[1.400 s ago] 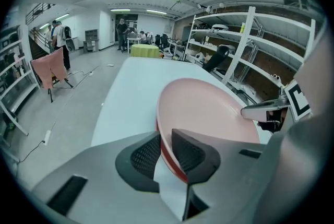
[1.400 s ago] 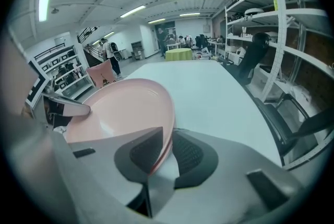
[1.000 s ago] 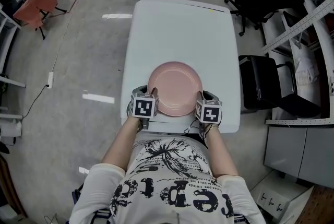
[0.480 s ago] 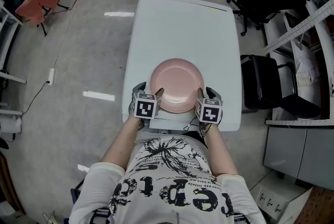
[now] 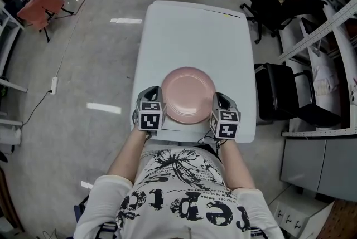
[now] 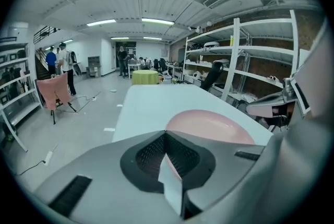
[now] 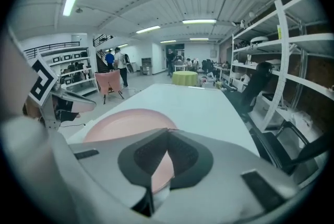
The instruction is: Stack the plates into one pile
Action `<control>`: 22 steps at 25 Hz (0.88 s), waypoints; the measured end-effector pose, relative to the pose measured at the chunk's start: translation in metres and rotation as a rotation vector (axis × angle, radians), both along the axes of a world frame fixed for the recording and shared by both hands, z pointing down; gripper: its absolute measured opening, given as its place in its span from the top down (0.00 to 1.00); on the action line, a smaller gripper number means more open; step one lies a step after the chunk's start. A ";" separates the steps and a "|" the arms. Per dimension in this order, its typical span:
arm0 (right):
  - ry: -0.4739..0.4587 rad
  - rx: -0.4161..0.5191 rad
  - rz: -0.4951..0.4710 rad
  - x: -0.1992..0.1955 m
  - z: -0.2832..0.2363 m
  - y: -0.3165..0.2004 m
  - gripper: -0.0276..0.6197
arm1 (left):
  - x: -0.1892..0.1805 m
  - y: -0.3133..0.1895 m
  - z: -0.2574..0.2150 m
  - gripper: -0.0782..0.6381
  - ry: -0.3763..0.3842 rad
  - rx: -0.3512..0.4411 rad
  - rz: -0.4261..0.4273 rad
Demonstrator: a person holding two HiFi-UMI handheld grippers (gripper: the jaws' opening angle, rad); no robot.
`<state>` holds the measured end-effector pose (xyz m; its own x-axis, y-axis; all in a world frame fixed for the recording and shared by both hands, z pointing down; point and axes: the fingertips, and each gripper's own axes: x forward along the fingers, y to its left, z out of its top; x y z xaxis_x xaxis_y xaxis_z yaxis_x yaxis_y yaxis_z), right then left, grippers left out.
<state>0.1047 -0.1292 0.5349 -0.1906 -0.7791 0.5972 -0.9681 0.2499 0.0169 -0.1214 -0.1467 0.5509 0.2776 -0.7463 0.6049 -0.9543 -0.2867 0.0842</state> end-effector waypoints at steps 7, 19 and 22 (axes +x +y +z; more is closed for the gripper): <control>-0.084 0.080 -0.049 -0.013 -0.041 -0.002 0.95 | 0.007 -0.003 -0.034 0.89 0.018 0.091 0.074; -0.165 0.425 -0.237 -0.048 -0.135 0.000 0.95 | 0.029 -0.005 -0.143 0.89 0.215 0.442 0.223; -0.166 0.456 -0.263 -0.052 -0.142 0.000 0.95 | 0.035 -0.001 -0.156 0.89 0.230 0.510 0.281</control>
<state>0.0529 -0.1295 0.3929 -0.4770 -0.8651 0.1555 -0.8728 0.4870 0.0324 -0.0863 -0.1479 0.3949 0.5860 -0.8049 0.0930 -0.8103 -0.5825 0.0644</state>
